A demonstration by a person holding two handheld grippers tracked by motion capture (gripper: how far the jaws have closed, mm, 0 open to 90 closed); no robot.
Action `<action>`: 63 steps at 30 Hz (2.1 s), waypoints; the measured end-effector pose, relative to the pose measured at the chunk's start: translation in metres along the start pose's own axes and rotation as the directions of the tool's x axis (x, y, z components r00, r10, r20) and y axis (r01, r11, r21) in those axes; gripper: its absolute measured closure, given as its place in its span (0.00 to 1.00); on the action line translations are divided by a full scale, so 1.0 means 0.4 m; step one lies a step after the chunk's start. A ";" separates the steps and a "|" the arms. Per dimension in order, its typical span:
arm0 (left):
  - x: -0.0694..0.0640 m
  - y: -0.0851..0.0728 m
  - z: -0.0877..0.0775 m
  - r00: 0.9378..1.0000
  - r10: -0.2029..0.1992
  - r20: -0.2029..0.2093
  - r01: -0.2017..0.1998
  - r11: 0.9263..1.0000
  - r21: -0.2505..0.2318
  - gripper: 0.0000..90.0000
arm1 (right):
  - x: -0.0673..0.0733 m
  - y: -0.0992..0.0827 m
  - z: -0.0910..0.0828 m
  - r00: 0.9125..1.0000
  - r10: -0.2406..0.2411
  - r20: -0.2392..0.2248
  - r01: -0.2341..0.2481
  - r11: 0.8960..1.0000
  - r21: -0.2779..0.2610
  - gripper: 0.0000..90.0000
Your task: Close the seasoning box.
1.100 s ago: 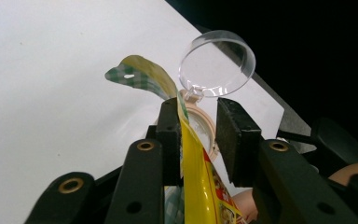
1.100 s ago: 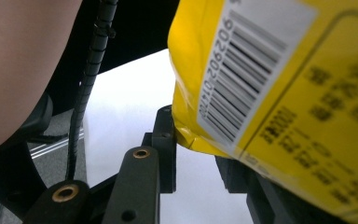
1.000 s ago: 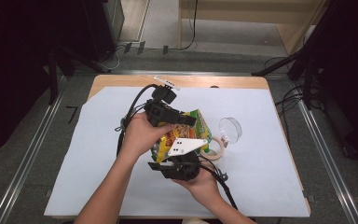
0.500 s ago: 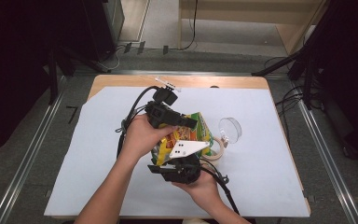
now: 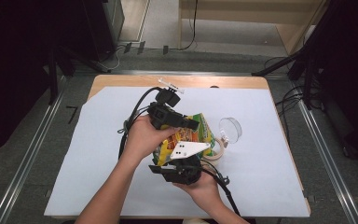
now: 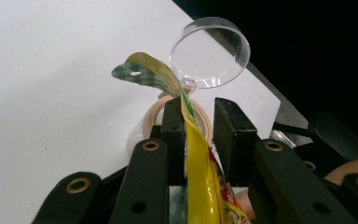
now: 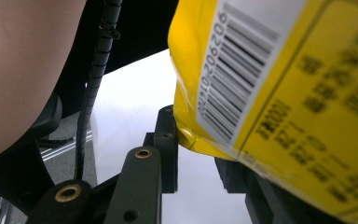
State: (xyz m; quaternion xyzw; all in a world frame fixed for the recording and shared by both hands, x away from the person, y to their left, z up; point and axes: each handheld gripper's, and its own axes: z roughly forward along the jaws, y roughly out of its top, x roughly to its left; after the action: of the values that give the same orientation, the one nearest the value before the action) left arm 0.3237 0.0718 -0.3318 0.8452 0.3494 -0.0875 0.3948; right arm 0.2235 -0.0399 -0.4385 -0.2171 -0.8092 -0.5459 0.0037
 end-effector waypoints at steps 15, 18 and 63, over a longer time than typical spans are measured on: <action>0.000 0.000 0.001 1.000 -0.001 0.003 0.001 1.000 -0.002 0.82 | 0.000 0.000 -0.001 1.000 0.000 -0.002 0.000 1.000 0.000 0.81; 0.003 -0.002 0.001 1.000 -0.005 0.007 0.005 1.000 -0.003 0.82 | 0.000 -0.001 0.000 1.000 -0.001 -0.001 0.001 1.000 0.001 0.81; 0.024 0.021 0.002 0.999 -0.021 0.027 0.021 1.000 0.001 0.81 | -0.019 0.021 -0.003 1.000 0.005 -0.010 -0.005 1.000 0.021 0.81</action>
State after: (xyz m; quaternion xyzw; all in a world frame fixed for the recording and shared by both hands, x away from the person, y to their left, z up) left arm 0.3365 0.0726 -0.3312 0.8404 0.3526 -0.1031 0.3984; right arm 0.2330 -0.0409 -0.4325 -0.2162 -0.8144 -0.5384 0.0117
